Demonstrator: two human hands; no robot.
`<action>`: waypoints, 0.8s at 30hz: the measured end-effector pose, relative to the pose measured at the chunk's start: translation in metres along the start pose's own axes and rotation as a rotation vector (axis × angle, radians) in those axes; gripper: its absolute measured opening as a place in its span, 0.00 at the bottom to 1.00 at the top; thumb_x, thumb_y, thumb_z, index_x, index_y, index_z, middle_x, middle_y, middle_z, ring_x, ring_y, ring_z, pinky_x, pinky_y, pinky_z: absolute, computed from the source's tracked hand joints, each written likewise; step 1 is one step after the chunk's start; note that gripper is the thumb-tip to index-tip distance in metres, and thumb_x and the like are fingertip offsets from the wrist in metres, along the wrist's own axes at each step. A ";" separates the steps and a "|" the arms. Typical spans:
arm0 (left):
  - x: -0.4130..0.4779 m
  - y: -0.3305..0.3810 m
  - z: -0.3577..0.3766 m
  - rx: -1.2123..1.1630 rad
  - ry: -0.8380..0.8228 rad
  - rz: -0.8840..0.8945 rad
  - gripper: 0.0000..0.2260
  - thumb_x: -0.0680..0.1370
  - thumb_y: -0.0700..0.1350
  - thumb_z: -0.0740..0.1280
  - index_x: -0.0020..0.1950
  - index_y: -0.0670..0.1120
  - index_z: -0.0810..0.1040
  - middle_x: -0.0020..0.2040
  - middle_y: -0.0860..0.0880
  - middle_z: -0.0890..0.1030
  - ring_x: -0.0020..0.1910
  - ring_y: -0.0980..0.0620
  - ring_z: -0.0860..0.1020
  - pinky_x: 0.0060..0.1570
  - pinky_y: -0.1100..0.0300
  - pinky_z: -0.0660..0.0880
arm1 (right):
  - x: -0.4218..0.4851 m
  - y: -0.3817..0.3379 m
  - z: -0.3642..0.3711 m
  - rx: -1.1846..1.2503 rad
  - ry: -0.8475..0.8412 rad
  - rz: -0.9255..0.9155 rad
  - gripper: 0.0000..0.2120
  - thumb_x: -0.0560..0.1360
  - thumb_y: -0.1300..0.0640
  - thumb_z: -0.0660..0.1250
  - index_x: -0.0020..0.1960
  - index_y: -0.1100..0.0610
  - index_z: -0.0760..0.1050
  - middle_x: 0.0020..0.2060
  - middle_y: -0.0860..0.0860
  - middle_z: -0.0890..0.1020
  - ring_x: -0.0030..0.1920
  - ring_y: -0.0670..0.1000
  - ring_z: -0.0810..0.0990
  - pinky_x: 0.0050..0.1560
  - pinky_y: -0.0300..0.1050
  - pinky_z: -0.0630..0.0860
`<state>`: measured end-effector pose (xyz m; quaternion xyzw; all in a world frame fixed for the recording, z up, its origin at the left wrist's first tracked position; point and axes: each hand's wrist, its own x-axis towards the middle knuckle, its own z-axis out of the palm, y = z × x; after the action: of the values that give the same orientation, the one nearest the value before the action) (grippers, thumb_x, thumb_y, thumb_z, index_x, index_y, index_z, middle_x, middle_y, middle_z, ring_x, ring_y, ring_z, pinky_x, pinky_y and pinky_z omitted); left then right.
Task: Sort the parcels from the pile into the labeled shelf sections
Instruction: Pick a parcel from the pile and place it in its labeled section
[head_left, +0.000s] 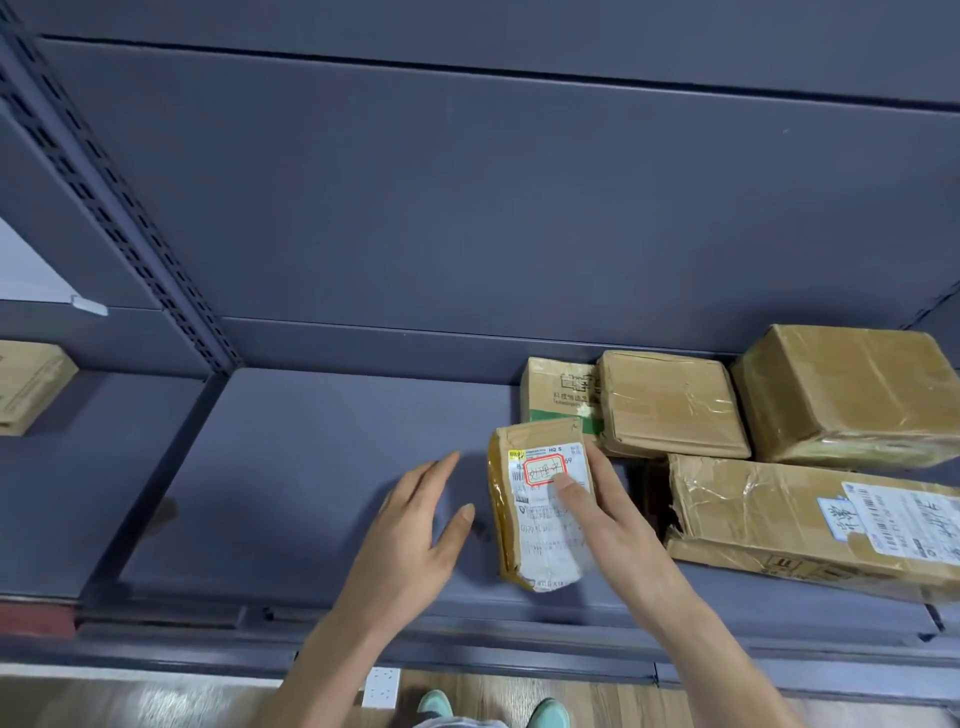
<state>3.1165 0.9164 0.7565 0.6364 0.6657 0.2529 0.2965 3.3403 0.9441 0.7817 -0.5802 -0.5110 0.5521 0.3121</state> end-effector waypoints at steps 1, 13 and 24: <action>-0.002 -0.006 -0.001 0.008 0.012 -0.003 0.26 0.84 0.55 0.62 0.82 0.57 0.61 0.78 0.60 0.65 0.77 0.59 0.63 0.72 0.64 0.61 | 0.001 0.002 0.004 -0.013 -0.007 0.009 0.22 0.80 0.36 0.61 0.71 0.23 0.59 0.59 0.28 0.79 0.56 0.29 0.77 0.57 0.37 0.71; -0.043 -0.039 -0.022 0.150 0.176 -0.234 0.27 0.84 0.52 0.63 0.82 0.51 0.61 0.79 0.51 0.65 0.77 0.52 0.64 0.75 0.58 0.63 | 0.038 -0.003 0.055 -0.129 -0.277 0.056 0.18 0.83 0.44 0.60 0.62 0.19 0.63 0.56 0.27 0.79 0.58 0.31 0.78 0.60 0.42 0.69; -0.101 -0.053 -0.046 0.170 0.460 -0.596 0.29 0.83 0.50 0.66 0.83 0.52 0.60 0.82 0.50 0.61 0.80 0.48 0.61 0.77 0.47 0.63 | 0.063 -0.027 0.144 -0.191 -0.667 -0.084 0.20 0.81 0.42 0.62 0.72 0.33 0.64 0.53 0.28 0.81 0.54 0.31 0.79 0.61 0.40 0.72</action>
<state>3.0482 0.8141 0.7580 0.3641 0.8891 0.2357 0.1462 3.1873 0.9814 0.7585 -0.3729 -0.6578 0.6475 0.0947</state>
